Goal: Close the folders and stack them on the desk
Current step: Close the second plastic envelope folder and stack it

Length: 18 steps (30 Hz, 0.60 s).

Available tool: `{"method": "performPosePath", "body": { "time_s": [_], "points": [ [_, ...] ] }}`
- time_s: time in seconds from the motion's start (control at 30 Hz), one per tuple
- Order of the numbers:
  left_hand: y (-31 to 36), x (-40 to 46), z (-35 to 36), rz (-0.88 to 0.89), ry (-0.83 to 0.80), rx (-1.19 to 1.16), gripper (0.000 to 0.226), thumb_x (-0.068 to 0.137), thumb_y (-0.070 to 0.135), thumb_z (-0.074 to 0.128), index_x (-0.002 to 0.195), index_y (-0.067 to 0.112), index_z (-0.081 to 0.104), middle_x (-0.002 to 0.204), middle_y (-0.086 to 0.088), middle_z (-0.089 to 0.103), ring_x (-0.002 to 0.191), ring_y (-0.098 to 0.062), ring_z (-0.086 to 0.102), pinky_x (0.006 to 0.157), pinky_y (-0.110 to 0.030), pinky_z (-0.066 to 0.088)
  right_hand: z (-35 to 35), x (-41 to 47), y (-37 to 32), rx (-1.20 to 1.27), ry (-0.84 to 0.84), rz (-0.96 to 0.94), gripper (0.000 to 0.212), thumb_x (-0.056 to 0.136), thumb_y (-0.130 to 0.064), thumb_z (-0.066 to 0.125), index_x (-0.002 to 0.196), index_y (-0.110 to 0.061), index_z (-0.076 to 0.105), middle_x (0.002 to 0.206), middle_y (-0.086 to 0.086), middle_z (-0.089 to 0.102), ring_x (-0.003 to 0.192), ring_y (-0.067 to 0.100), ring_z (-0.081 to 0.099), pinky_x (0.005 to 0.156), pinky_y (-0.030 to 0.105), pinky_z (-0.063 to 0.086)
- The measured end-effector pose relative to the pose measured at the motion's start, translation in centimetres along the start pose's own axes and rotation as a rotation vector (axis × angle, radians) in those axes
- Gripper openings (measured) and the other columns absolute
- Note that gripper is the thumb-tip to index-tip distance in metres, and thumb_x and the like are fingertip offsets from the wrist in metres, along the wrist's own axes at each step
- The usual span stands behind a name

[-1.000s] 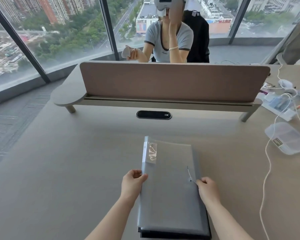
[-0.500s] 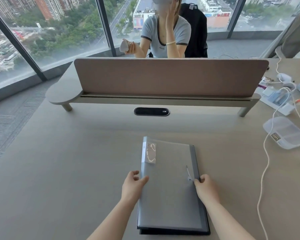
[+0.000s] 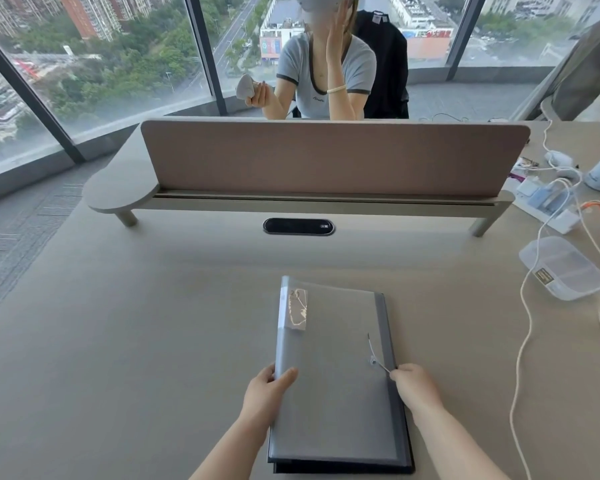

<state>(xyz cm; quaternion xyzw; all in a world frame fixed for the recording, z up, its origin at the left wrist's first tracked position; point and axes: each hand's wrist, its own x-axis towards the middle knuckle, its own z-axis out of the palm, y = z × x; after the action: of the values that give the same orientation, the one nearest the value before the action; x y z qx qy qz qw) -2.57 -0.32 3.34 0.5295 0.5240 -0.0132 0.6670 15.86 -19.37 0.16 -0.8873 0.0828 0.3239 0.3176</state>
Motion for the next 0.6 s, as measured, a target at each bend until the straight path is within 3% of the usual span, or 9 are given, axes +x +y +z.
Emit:
{"method": "performPosePath", "body": {
  "time_s": [0.1,0.17,0.23,0.3,0.37,0.43,0.5,0.6],
  "points": [
    [0.6,0.5,-0.4,0.010,0.002,0.011,0.018,0.086,0.026,0.071,0.103,0.020,0.072,0.093,-0.005,0.078,0.081,-0.023,0.076,0.070,-0.034,0.061,0.3,0.4,-0.1,0.070,-0.013,0.024,0.036,0.082,-0.002,0.056,0.114,0.016,0.057,0.114,0.030,0.065,0.100,0.043,0.062,0.095,0.053,0.047],
    [1.2,1.1,-0.9,0.013,0.007,0.013,0.021,0.086,0.027,0.072,0.105,0.019,0.071,0.093,-0.005,0.078,0.082,-0.023,0.076,0.069,-0.033,0.060,0.6,0.6,-0.6,0.119,-0.048,0.029,0.037,0.080,-0.003,0.056,0.113,0.015,0.056,0.098,0.026,0.067,0.085,0.036,0.059,0.082,0.049,0.050],
    [1.9,1.6,-1.3,0.017,0.005,0.021,0.022,0.087,0.027,0.071,0.107,0.019,0.071,0.095,-0.005,0.077,0.083,-0.023,0.075,0.065,-0.031,0.058,0.8,0.9,-1.3,0.156,-0.092,0.041,0.039,0.075,-0.006,0.056,0.107,0.016,0.056,0.076,0.012,0.054,0.073,0.027,0.048,0.070,0.037,0.037],
    [2.7,2.0,-1.7,0.019,0.003,0.017,0.023,0.088,0.027,0.070,0.109,0.018,0.069,0.098,-0.006,0.077,0.085,-0.023,0.075,0.062,-0.028,0.056,1.3,1.7,-1.9,0.180,-0.108,0.051,0.037,0.072,-0.007,0.055,0.101,0.015,0.057,0.070,0.009,0.046,0.070,0.023,0.042,0.070,0.035,0.029],
    [3.5,2.5,-2.2,0.017,0.007,0.021,0.026,0.088,0.028,0.070,0.112,0.018,0.068,0.100,-0.006,0.076,0.086,-0.022,0.074,0.061,-0.027,0.055,1.8,2.4,-2.4,0.213,-0.123,0.047,0.029,0.072,-0.007,0.055,0.092,0.013,0.059,0.071,0.009,0.047,0.070,0.022,0.042,0.071,0.034,0.029],
    [4.1,3.1,-2.6,0.014,0.004,0.020,0.028,0.089,0.028,0.070,0.114,0.016,0.067,0.102,-0.006,0.076,0.085,-0.022,0.074,0.060,-0.027,0.056,2.3,3.1,-2.8,0.252,-0.139,0.041,0.012,0.071,-0.009,0.057,0.078,-0.005,0.065,0.076,0.009,0.053,0.071,0.022,0.046,0.071,0.034,0.034],
    [4.5,3.7,-3.0,0.009,0.005,0.020,0.031,0.089,0.029,0.070,0.117,0.015,0.066,0.103,-0.007,0.076,0.086,-0.023,0.074,0.061,-0.028,0.056,2.6,3.5,-3.0,0.294,-0.154,0.040,0.016,0.076,-0.006,0.059,0.082,-0.019,0.068,0.082,0.008,0.063,0.076,0.023,0.053,0.075,0.037,0.043],
    [4.6,4.3,-3.3,0.007,0.005,0.037,0.034,0.088,0.030,0.071,0.118,0.016,0.066,0.103,-0.006,0.076,0.085,-0.022,0.074,0.061,-0.027,0.056,2.7,3.4,-3.2,0.311,-0.159,0.034,0.023,0.081,-0.003,0.059,0.095,-0.019,0.069,0.092,0.007,0.067,0.087,0.024,0.059,0.089,0.042,0.050]
  ]
}}
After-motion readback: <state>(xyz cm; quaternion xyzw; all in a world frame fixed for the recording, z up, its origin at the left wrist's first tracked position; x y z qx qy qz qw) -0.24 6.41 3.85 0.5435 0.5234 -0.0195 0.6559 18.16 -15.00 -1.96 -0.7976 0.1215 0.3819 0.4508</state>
